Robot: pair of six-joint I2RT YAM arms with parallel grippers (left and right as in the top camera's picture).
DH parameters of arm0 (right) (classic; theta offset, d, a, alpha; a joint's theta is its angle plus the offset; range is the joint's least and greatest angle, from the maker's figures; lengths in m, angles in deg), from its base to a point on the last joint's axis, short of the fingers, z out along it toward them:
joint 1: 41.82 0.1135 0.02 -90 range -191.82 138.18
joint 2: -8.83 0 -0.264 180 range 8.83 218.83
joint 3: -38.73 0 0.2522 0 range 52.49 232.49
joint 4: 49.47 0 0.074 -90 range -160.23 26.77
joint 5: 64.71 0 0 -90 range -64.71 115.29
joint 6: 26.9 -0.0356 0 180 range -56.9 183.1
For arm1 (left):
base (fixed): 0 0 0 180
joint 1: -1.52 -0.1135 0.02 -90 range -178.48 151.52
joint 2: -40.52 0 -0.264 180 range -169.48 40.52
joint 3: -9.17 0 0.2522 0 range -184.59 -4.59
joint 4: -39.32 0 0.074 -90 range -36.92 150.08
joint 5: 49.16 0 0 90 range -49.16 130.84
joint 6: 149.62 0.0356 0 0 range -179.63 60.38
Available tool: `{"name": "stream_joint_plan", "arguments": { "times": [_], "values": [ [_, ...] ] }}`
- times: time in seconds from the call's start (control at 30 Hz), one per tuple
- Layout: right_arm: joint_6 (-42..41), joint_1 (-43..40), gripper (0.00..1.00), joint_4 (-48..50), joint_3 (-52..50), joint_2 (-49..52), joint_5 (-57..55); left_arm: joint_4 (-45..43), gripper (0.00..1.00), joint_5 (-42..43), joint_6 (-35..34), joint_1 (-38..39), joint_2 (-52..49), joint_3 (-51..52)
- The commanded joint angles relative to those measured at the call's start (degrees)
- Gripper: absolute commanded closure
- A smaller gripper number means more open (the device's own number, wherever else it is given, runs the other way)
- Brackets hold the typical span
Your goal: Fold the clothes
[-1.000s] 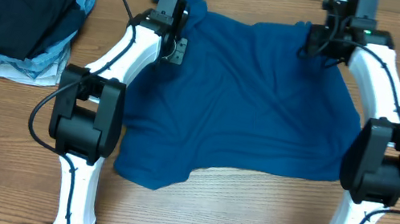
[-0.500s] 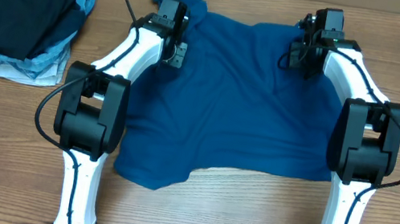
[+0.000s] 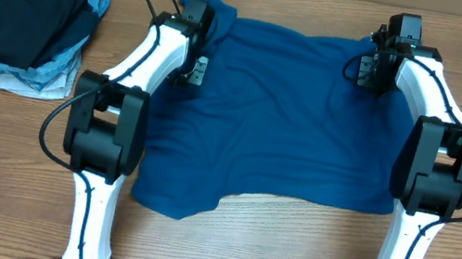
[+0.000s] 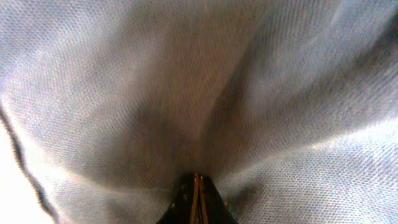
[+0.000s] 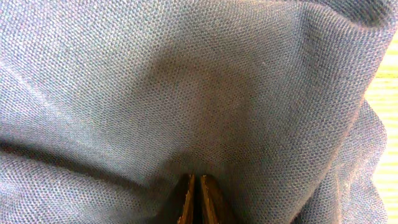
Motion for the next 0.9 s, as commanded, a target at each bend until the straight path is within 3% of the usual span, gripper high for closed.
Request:
{"name": "stream_joint_plan", "arguments": {
  "times": [0.0, 0.03, 0.1, 0.23, 0.43, 0.87],
  "values": [
    [-0.39, -1.44, 0.91, 0.81, -1.18, 1.46, 1.86, 3.82, 0.77, -0.72, -1.05, -0.57, -0.72, -17.62],
    [-0.42, -1.38, 0.91, 1.25, -1.18, 1.46, 2.75, 4.35, 0.57, 0.52, -1.03, -0.57, -0.72, -23.78],
    [-0.42, -1.38, 0.91, 1.57, -1.18, 1.46, 3.1, 0.07, 0.43, 3.43, 0.07, -0.57, -0.74, -32.13],
    [-0.42, -1.38, 0.89, 1.33, -1.18, 1.46, 3.1, -7.17, 0.45, 13.9, 6.93, -0.48, -2.75, -31.21],
    [-0.39, -1.38, 0.89, 0.7, -1.18, 1.46, 3.08, -13.27, 0.57, 15.21, 9.64, -0.31, -14.27, -31.23],
    [-0.42, -1.38, 0.89, 0.26, -1.18, 1.46, 3.1, -17.57, 0.57, 15.5, 12.13, 0.63, -17.38, -31.21]
  ]
}}
